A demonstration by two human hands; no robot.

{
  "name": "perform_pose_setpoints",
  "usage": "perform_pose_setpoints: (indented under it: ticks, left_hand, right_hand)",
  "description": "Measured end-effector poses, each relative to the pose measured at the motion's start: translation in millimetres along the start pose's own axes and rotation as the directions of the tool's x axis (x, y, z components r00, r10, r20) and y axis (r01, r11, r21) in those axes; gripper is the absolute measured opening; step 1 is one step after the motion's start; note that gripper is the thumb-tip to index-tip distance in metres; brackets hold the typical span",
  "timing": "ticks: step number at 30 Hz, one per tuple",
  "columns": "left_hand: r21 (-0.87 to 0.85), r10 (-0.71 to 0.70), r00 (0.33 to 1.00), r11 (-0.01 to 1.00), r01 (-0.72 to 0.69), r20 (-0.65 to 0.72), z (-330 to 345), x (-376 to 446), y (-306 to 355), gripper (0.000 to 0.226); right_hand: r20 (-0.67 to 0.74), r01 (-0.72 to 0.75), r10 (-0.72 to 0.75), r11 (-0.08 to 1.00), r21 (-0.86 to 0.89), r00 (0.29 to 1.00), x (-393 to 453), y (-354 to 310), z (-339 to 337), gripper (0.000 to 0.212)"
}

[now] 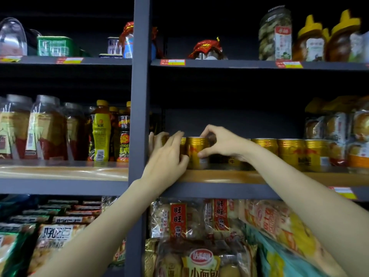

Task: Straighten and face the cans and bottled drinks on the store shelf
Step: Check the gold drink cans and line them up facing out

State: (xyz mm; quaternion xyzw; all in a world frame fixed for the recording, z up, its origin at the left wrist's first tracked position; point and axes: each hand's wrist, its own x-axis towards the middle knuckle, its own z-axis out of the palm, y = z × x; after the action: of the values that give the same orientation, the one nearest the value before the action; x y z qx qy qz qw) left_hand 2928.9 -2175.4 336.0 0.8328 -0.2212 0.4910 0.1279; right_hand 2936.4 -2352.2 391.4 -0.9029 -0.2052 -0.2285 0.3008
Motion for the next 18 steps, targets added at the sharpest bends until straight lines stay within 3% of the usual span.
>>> perform_pose_setpoints:
  ticks: [4, 9, 13, 16, 18]
  left_hand:
    - [0.026, 0.0, 1.0, 1.0, -0.001, 0.022, 1.6, -0.8, -0.8, 0.065]
    - [-0.101, 0.032, 0.999, 0.994, -0.037, -0.044, -3.5, -1.0, 0.6, 0.062]
    - [-0.205, 0.123, 0.977, 0.966, -0.158, -0.173, -13.9, -6.8, 11.8, 0.064]
    - [-0.392, 0.123, 0.984, 0.905, -0.165, -0.131, -19.7, -12.9, 31.9, 0.069]
    - [-0.511, 0.114, 0.991, 0.849, -0.132, -0.067, -18.4, -13.6, 45.6, 0.078]
  right_hand:
    - [0.042, -0.091, 0.09, 0.996, 0.005, 0.995, -14.4, -3.0, -13.7, 0.047]
    - [-0.187, -0.072, 0.085, 0.995, 0.076, 0.979, -29.1, -3.0, -7.7, 0.037]
    - [-0.321, -0.01, 0.107, 0.957, 0.29, 0.941, -46.6, 0.9, -20.4, 0.033]
    - [-0.378, 0.082, 0.174, 0.816, 0.572, 0.909, -67.9, -1.3, -24.8, 0.034]
    - [-0.339, 0.158, 0.204, 0.597, 0.786, 0.918, -80.9, -5.2, -21.8, 0.037]
